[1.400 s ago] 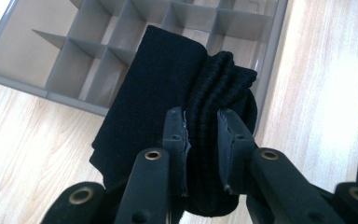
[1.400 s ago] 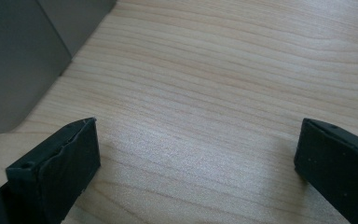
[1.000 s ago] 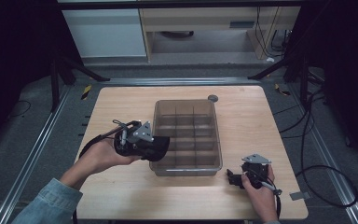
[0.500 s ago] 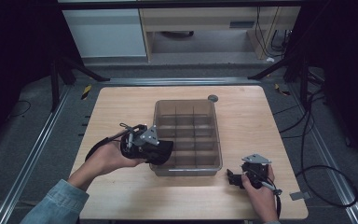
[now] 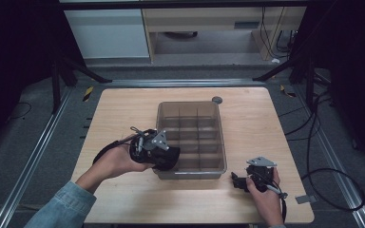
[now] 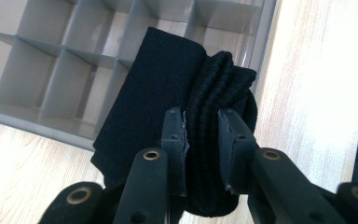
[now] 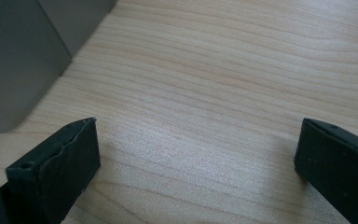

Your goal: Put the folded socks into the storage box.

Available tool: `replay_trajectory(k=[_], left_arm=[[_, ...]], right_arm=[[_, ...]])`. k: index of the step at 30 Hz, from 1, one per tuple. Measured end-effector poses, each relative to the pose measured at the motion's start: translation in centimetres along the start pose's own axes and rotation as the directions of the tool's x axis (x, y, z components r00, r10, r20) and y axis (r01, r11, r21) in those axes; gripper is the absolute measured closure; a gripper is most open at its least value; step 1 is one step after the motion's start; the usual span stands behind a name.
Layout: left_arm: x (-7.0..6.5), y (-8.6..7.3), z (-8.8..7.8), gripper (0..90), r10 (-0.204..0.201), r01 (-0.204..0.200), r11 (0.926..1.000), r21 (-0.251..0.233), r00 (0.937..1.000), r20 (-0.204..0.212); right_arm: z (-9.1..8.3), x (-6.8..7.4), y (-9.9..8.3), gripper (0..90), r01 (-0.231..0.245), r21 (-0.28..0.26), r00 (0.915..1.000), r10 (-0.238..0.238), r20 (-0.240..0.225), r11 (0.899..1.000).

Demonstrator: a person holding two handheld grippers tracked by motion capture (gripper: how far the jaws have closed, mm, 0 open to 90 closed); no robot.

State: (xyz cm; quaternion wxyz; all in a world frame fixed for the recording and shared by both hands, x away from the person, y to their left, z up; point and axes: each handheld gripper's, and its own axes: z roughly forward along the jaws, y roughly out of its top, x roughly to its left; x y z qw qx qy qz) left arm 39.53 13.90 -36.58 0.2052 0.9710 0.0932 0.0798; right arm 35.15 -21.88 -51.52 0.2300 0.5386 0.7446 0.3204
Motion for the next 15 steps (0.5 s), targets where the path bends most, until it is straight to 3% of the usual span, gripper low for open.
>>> replay_trajectory(k=[15], left_arm=[[0.5, 0.5, 2.6, 73.8, -0.024, 0.023, 0.9989, 0.040, 0.9992, 0.033]], right_arm=[[0.0, 0.0, 0.0, 0.4, -0.001, 0.001, 1.0000, 0.001, -0.003, 1.000]])
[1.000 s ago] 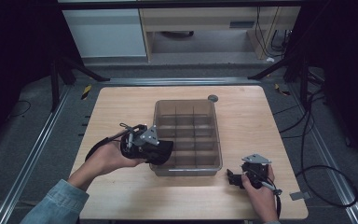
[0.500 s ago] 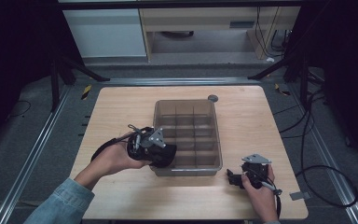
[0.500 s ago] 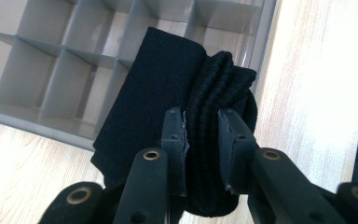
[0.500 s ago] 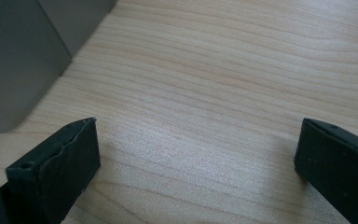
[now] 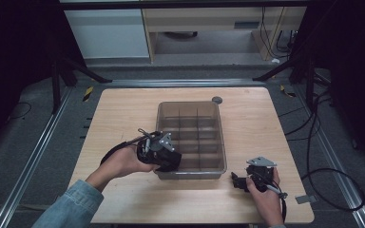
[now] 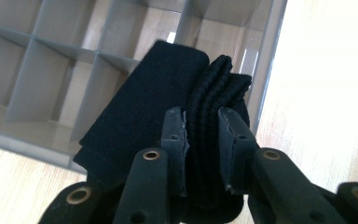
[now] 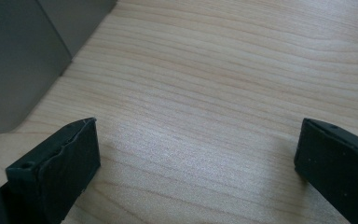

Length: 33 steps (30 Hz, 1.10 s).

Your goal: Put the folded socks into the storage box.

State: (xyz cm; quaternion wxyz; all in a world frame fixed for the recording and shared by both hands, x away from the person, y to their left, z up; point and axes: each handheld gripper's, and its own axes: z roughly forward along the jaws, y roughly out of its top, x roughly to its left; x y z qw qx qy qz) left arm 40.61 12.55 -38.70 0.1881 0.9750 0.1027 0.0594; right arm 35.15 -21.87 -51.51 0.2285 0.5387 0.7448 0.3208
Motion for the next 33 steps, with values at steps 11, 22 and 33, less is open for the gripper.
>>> replay_trajectory(k=[11, 22, 33], left_arm=[[0.7, -0.1, 1.4, 74.0, -0.048, 0.048, 0.9988, 0.011, 0.9969, 0.061], [0.9, -0.4, 0.8, 66.2, -0.055, 0.057, 0.9981, -0.022, 0.9951, 0.082], [1.2, -0.6, -3.0, 39.7, -0.005, 0.011, 0.9882, -0.153, 0.9992, 0.039]], right_arm=[[0.0, 0.0, 0.0, 0.3, -0.001, 0.000, 1.0000, 0.001, -0.001, 1.000], [0.0, 0.0, 0.0, 0.3, 0.003, -0.001, 1.0000, -0.003, 0.000, 1.000], [0.0, 0.0, 0.0, 0.3, 0.003, -0.001, 1.0000, -0.003, 0.000, 1.000]])
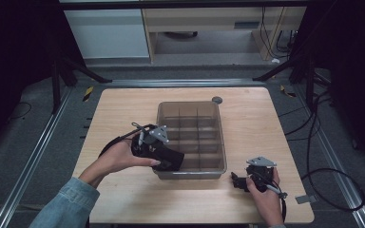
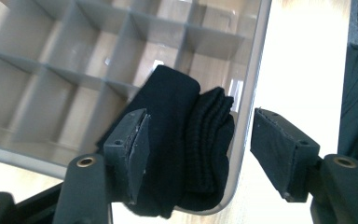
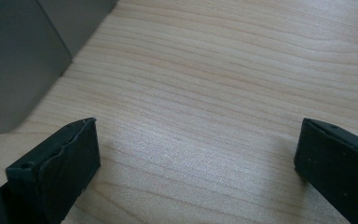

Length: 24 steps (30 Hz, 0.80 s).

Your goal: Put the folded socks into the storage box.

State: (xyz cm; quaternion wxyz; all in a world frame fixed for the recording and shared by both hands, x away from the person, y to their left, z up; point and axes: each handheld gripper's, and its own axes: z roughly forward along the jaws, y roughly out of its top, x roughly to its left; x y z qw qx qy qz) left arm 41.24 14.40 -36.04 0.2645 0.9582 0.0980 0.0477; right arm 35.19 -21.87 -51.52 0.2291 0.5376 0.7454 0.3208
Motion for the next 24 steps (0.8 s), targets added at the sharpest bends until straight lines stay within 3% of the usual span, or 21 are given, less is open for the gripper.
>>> replay_trajectory(k=[3, 7, 10, 17, 24], left_arm=[[0.4, 0.3, -0.7, 51.0, 0.013, -0.013, 0.9999, 0.010, 0.9997, -0.022], [1.2, 0.9, -0.8, 63.9, 0.039, -0.038, 0.9980, 0.050, 0.9992, -0.013], [1.8, 1.4, -0.2, 74.2, 0.035, -0.035, 0.9985, 0.042, 0.9994, 0.005], [2.7, 2.0, 2.1, 82.2, 0.049, -0.048, 0.9926, 0.111, 0.9988, -0.008], [3.0, 2.1, 2.9, 89.9, 0.059, -0.060, 0.9889, 0.136, 0.9982, 0.013]], right_arm=[[0.0, 0.0, 0.0, 0.3, 0.000, 0.000, 1.0000, 0.000, 0.000, 1.000], [0.0, 0.0, 0.0, 0.4, 0.000, 0.000, 1.0000, 0.000, 0.000, 1.000], [0.0, 0.0, 0.0, 0.3, 0.000, 0.000, 1.0000, 0.000, 0.000, 1.000], [0.0, 0.0, 0.0, 0.4, 0.000, 0.000, 1.0000, 0.000, 0.000, 1.000], [0.0, 0.0, 0.0, 0.4, 0.009, 0.000, 1.0000, -0.009, 0.000, 1.000]])
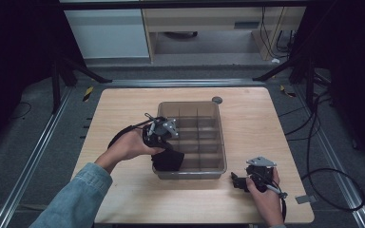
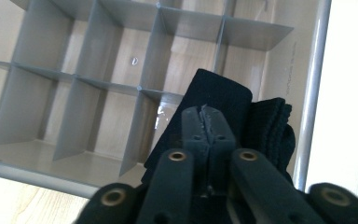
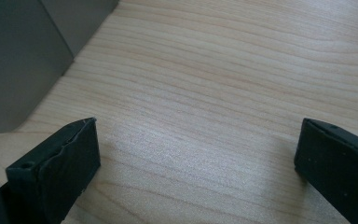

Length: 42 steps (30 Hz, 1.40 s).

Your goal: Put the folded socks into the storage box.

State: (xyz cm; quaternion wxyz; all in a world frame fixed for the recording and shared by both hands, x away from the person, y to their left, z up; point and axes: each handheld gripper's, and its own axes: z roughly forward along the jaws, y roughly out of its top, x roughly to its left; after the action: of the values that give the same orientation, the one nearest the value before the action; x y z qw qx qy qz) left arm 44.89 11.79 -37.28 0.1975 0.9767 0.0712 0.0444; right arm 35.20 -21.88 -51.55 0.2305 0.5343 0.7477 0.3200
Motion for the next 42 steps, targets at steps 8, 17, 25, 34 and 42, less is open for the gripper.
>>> replay_trajectory(k=[8, 17, 25, 34, 42], left_arm=[[-0.2, -0.4, 0.2, 90.0, -0.013, 0.013, 0.9994, 0.034, 0.9999, 0.000], [-1.3, -2.0, 2.3, 90.0, -0.042, 0.042, 0.9974, 0.059, 0.9990, 0.012], [-1.9, -2.3, 3.4, 90.0, -0.055, 0.053, 0.9959, 0.074, 0.9978, 0.037], [-2.3, -2.2, 4.2, 90.0, -0.041, 0.035, 0.9949, 0.094, 0.9976, 0.055], [-1.9, -1.5, 1.5, 90.0, -0.033, 0.033, 0.9994, 0.015, 0.9994, 0.005]], right_arm=[[0.0, 0.0, 0.0, 0.3, -0.001, -0.001, 1.0000, 0.001, -0.001, 1.000], [0.0, 0.1, 0.0, 0.3, -0.005, 0.002, 0.9999, 0.005, -0.009, 1.000], [0.0, 0.1, 0.0, 0.4, -0.005, 0.002, 0.9999, 0.005, -0.010, 1.000], [0.0, 0.1, 0.0, 0.4, 0.000, 0.002, 0.9999, 0.000, -0.011, 1.000], [0.0, 0.1, 0.0, 0.4, 0.000, 0.001, 0.9999, 0.000, -0.011, 1.000]])
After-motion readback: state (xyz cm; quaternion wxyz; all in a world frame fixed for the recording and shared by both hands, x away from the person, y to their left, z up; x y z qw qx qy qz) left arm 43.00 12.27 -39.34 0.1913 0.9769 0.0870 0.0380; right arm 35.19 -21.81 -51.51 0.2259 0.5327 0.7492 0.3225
